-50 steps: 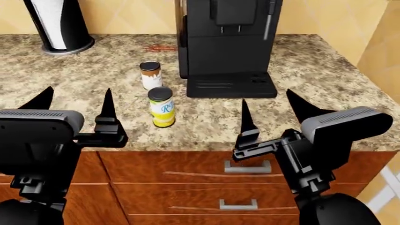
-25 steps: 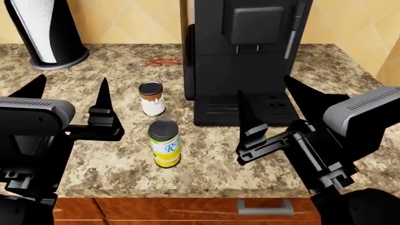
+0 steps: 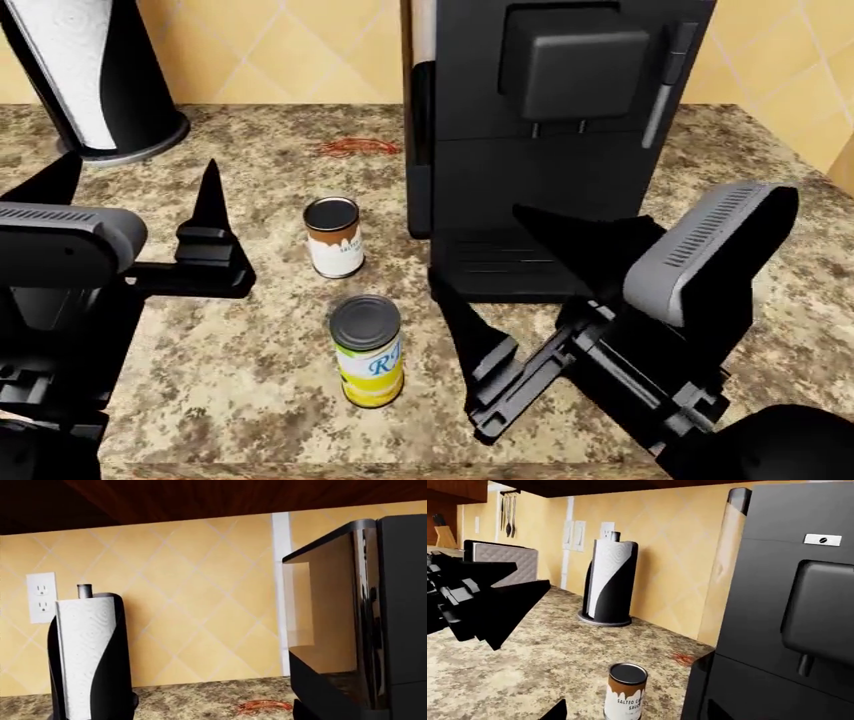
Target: Pick the cans from the counter and place them in their designated side in the cabinet.
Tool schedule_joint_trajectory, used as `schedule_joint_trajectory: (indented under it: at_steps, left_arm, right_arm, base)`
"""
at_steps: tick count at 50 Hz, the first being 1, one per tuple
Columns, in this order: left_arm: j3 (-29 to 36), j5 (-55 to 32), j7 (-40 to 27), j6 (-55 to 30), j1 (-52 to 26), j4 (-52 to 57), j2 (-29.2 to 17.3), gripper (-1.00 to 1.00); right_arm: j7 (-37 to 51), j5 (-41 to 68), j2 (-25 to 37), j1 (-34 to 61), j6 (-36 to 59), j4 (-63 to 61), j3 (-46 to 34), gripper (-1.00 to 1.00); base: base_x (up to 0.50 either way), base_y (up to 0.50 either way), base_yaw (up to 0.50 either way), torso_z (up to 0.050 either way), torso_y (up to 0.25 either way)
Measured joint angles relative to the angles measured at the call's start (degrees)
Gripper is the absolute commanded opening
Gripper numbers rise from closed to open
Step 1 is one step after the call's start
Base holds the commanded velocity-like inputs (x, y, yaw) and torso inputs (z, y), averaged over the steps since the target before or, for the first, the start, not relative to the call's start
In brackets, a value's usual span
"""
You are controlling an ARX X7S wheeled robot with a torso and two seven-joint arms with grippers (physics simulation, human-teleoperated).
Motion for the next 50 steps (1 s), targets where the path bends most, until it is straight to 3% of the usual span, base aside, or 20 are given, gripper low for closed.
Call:
schedule_joint_trajectory:
  at_steps: [12,24,50]
  left_arm:
    - [0.23,-2.75,-2.62,0.97,0.15,-0.36,-1.61,1.00]
    - [1.33,-3.95,-4.33,2.48,0.58,-1.15,-2.61,1.00]
    - [2.39,-5.15,-6.02,6.53,2.70,-2.41,-4.35,1.00]
  right_arm:
    - [0.56,12.70,-1.24,3.91,7.05,1.53,3.11,1.00]
    - [0.84,18.68,-2.36,7.89,10.76,4.82,-0.71,1.00]
    - [0.78,13.17,0.99,10.98,8.00,9.72,-15.48,1.00]
  base:
    - [0.00,0.00,0.00,0.000,0.000]
    - [0.00,0.00,0.00,0.000,0.000]
    - [0.00,0.00,0.00,0.000,0.000]
